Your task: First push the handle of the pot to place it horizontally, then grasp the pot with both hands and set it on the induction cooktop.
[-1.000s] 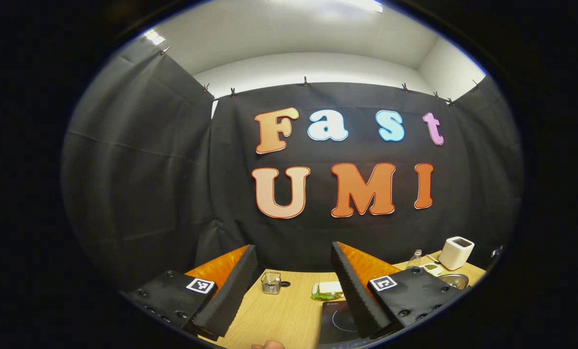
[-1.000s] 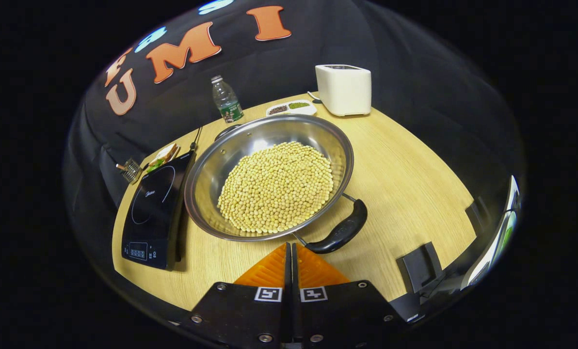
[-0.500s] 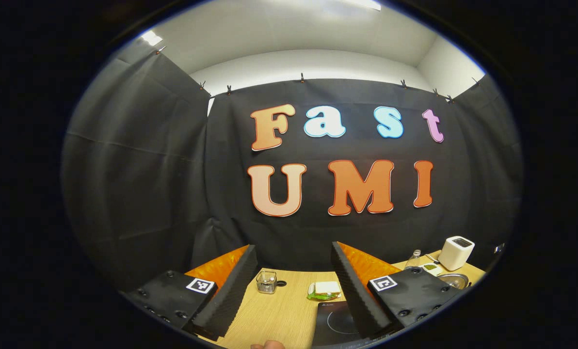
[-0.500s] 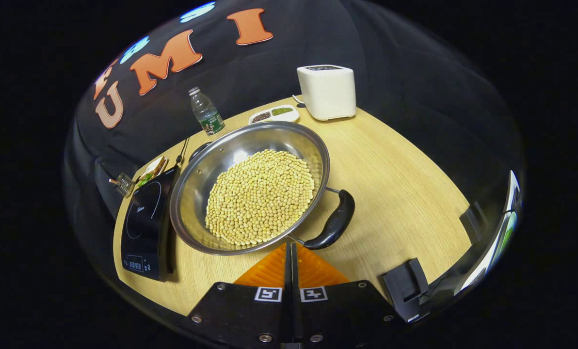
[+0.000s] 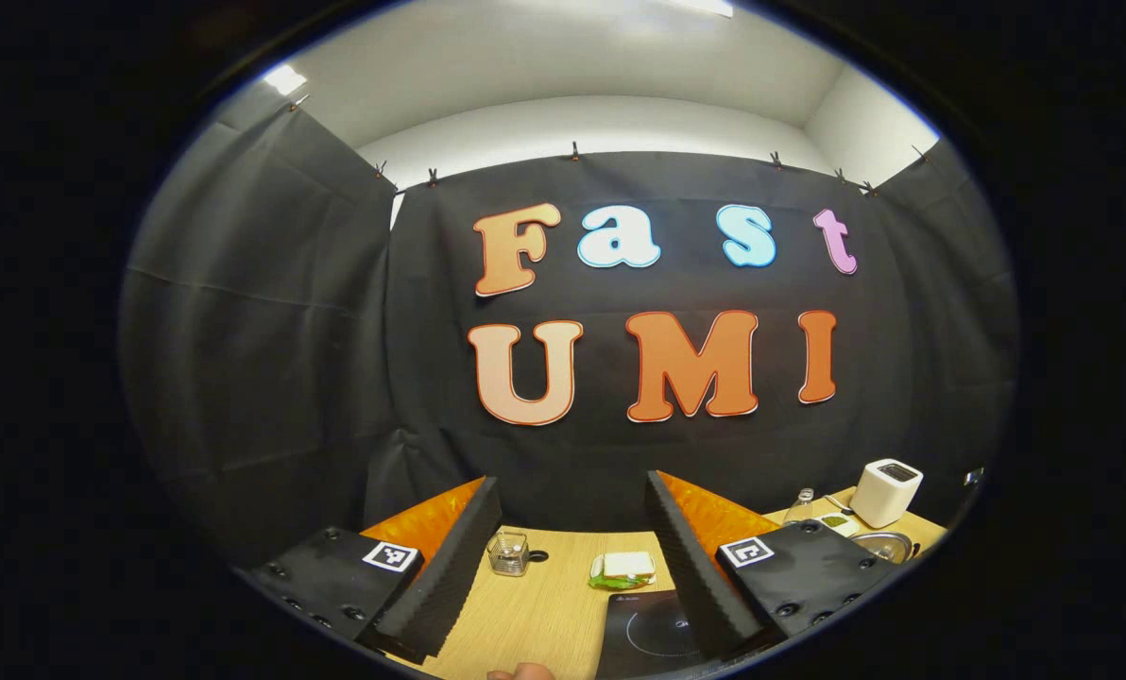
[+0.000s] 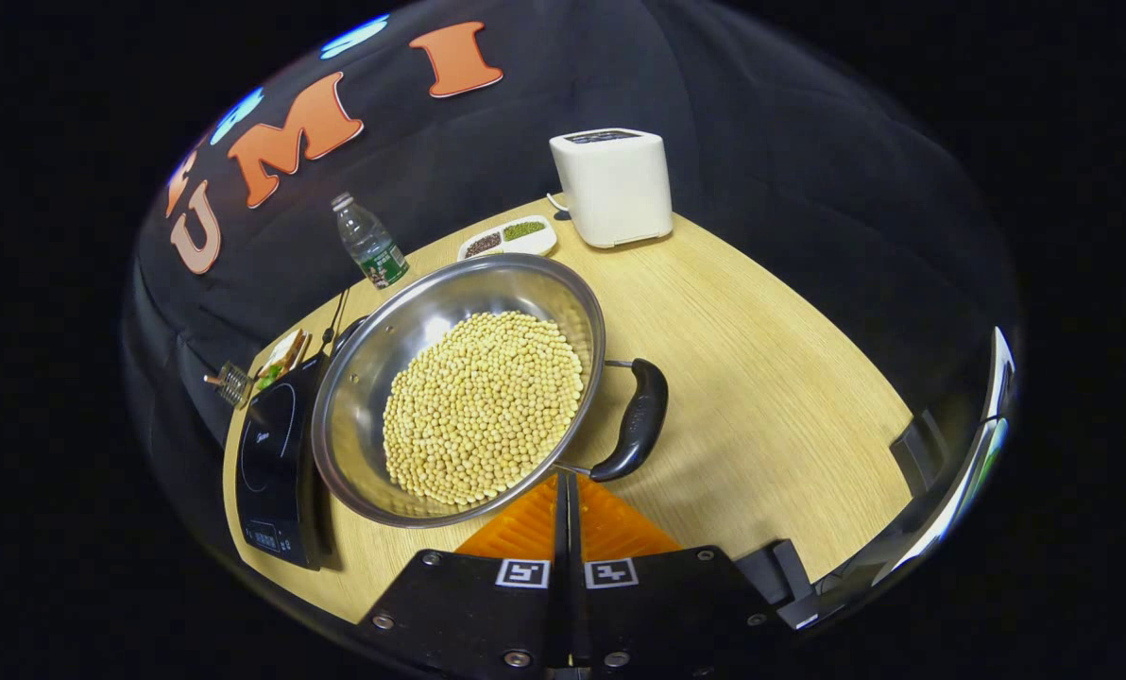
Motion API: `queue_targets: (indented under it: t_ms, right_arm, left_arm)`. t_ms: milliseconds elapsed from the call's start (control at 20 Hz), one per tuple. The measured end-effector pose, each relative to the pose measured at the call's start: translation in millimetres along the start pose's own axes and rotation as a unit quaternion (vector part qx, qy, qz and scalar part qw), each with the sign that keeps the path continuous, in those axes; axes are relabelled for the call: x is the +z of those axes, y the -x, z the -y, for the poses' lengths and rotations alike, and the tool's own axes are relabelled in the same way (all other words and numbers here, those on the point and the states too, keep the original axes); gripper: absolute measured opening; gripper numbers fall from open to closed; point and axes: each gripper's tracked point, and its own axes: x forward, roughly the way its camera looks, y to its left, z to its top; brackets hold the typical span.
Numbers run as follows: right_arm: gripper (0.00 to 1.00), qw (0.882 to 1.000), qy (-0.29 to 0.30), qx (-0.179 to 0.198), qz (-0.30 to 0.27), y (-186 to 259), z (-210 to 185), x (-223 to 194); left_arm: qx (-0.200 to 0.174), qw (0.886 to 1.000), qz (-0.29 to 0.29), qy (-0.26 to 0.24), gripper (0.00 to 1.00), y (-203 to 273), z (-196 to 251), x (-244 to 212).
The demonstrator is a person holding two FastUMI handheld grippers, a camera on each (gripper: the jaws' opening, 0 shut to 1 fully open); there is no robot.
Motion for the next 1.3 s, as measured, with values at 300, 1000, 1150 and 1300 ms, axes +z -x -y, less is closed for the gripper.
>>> queue_targets:
  t_ms: [300, 1000, 1150, 1300]
  right_arm:
    - [0.0, 1.0, -0.004, -0.01, 0.01, -12.3, 10.2, 17.4]
    - [0.0, 0.999, -0.008, -0.04, 0.023, -50.0, 36.9, 59.7]
    - [0.0, 0.999, -0.002, -0.041, 0.024, -53.9, 41.3, 66.8]
    - [0.0, 0.999, -0.007, -0.039, 0.027, -58.5, 44.4, 75.9]
  left_arm:
    - [-0.001, 1.0, -0.002, -0.004, 1.0, -6.9, 7.7, -3.4]
    - [-0.055, 0.996, -0.066, 0.003, 1.0, -53.3, 89.7, -87.6]
    - [-0.086, 0.991, -0.105, 0.003, 1.0, -62.7, 129.0, -134.9]
    - [-0.111, 0.983, -0.145, 0.022, 1.0, -73.8, 174.9, -185.6]
